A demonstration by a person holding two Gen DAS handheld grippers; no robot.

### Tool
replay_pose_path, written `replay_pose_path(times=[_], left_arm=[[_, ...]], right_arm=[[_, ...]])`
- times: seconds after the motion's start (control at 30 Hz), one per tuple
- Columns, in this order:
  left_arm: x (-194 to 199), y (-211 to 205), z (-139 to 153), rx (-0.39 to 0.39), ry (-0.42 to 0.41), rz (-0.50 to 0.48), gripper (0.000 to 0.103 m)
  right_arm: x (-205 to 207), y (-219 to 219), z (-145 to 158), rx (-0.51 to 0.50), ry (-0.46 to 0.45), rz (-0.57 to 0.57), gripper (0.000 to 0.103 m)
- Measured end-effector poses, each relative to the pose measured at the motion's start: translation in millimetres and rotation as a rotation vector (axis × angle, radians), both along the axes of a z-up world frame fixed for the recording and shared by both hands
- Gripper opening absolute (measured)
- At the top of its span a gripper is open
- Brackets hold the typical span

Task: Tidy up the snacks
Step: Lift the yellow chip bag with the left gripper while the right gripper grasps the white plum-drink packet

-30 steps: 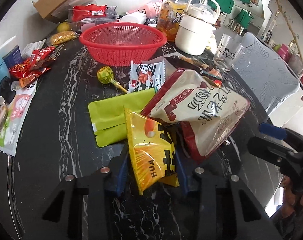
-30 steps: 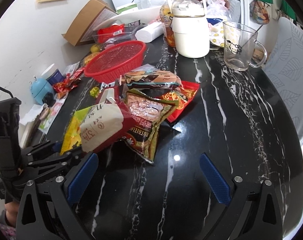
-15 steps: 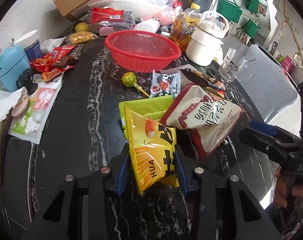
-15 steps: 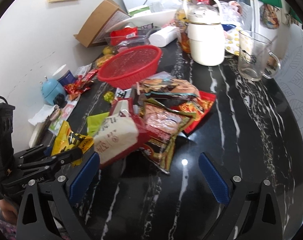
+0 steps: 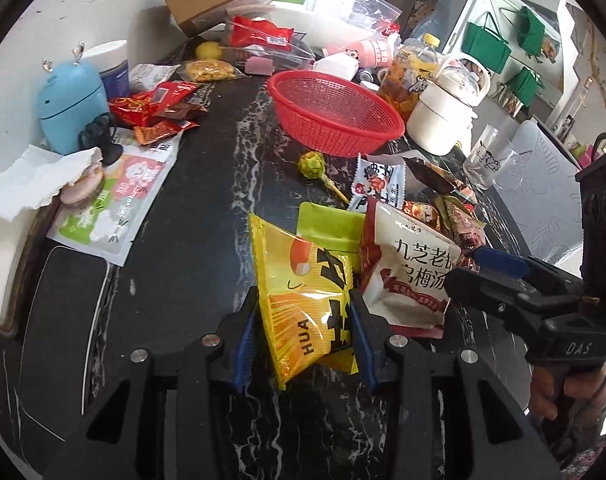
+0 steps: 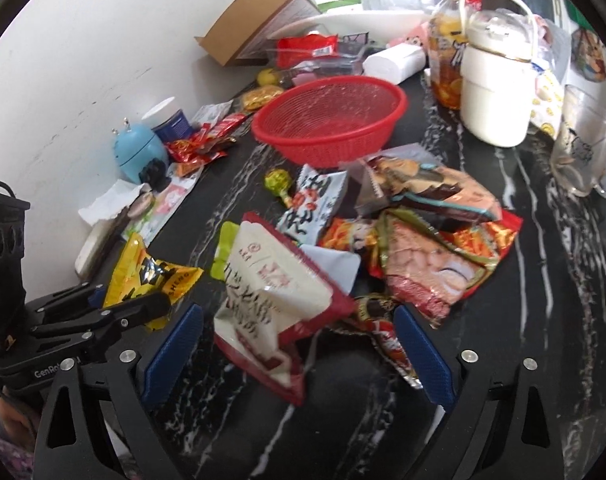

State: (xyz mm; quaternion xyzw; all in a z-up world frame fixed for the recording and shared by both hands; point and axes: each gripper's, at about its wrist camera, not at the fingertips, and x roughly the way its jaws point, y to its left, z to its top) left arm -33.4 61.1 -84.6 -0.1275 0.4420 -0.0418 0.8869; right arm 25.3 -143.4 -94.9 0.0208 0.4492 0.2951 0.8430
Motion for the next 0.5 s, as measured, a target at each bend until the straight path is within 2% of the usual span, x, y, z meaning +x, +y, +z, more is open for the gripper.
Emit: replay_pose_path(times=[0.23, 0.33, 0.5], left_arm=[[-4, 6, -2, -0.012, 0.006, 0.008, 0.041], [-4, 7, -3, -0.016, 0.009, 0.007, 0.041], [-5, 8, -6, -0.028, 0.02, 0.01, 0.04]], right_arm=[[-13, 18, -5, -0.036, -0.02, 0.055, 0.093], [-15, 21, -13, -0.02, 0.025, 0.071, 0.085], [-6, 28, -30, 0.019, 0.092, 0.066, 0.081]])
